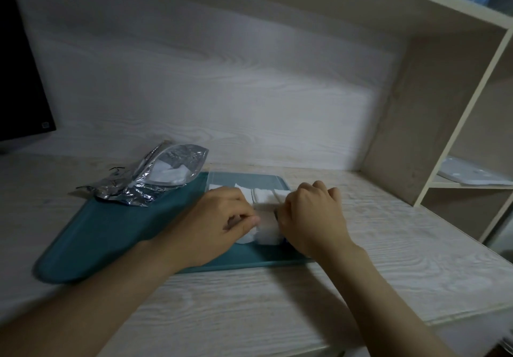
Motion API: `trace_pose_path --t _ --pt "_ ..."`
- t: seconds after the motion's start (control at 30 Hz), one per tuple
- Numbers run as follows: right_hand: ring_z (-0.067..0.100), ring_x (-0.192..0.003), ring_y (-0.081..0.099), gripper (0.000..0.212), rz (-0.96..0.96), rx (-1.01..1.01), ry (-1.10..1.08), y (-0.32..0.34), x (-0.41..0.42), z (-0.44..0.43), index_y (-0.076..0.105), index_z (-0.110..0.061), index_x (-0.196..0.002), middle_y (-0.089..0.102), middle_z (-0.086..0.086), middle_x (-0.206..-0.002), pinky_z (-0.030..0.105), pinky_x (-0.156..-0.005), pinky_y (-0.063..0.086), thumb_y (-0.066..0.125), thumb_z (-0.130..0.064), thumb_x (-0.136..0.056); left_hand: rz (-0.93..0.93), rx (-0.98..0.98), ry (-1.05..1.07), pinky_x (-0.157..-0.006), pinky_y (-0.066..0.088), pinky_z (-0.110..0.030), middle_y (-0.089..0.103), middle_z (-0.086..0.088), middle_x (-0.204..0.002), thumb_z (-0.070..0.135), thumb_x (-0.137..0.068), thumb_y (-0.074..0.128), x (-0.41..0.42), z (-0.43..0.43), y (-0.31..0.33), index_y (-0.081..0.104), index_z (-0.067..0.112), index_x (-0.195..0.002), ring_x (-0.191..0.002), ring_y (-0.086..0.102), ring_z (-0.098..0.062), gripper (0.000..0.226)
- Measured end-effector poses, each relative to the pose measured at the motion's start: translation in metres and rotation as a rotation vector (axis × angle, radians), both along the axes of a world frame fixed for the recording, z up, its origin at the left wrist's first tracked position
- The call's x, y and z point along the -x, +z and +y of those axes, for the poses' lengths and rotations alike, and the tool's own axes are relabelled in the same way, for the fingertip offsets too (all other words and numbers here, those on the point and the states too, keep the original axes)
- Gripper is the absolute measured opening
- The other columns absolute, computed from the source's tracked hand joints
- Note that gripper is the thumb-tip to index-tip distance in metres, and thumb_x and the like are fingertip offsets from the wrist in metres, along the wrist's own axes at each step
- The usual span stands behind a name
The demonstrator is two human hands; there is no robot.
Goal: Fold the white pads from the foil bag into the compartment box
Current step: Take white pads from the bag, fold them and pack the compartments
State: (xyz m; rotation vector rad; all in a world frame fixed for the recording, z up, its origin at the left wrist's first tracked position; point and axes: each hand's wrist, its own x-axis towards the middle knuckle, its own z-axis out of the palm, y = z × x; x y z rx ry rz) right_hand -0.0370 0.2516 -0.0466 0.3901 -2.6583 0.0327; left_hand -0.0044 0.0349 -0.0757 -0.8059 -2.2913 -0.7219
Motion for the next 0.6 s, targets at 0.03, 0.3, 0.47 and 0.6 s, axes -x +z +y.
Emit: trace_pose_path --t 0.03,0.3,0.47,0.6 --pt "0.022 -0.083 0.048 0.036 0.028 0.031 0.011 0.002 -0.002 -0.005 0.061 -0.02 -0.077 0.056 -0.003 -0.082 0.042 -0.083 0.041 0.036 -0.038 -0.095 0.051 -0.04 0.019 -0.078 0.05 -0.031 0.064 0.011 -0.088 0.034 -0.102 0.063 0.0 -0.002 0.002 0.077 0.021 -0.092 -0.082 0.059 -0.004 0.022" --pt "0.026 -0.103 0.064 0.034 0.032 0.253 0.424 0.017 0.006 -0.068 0.074 -0.016 -0.115 0.072 0.005 -0.112 0.045 -0.091 0.053 0.053 -0.005 -0.091 0.35 -0.204 0.682 -0.102 0.04 -0.047 0.057 -0.01 -0.131 0.015 -0.085 0.067 0.011 -0.06 0.025 0.067 0.013 -0.13 -0.116 0.058 -0.029 0.045" --pt "0.037 -0.11 0.066 0.047 -0.032 0.099 0.61 0.022 0.031 -0.125 0.071 -0.011 -0.128 0.072 0.015 -0.123 0.049 -0.093 0.054 0.054 0.003 -0.087 0.193 -0.336 0.83 -0.1 0.05 -0.049 0.06 -0.009 -0.131 0.031 -0.083 0.07 0.022 -0.094 0.02 0.066 0.013 -0.126 -0.111 0.064 -0.033 0.047" --pt "0.036 -0.115 0.066 0.054 -0.067 0.046 0.647 0.024 0.047 -0.163 0.065 -0.018 -0.138 0.07 0.015 -0.131 0.044 -0.092 0.056 0.06 0.004 -0.089 0.045 -0.428 0.853 -0.08 0.044 -0.032 0.072 -0.002 -0.108 0.029 -0.089 0.07 0.029 -0.107 0.017 0.073 0.019 -0.104 -0.099 0.066 -0.025 0.018"
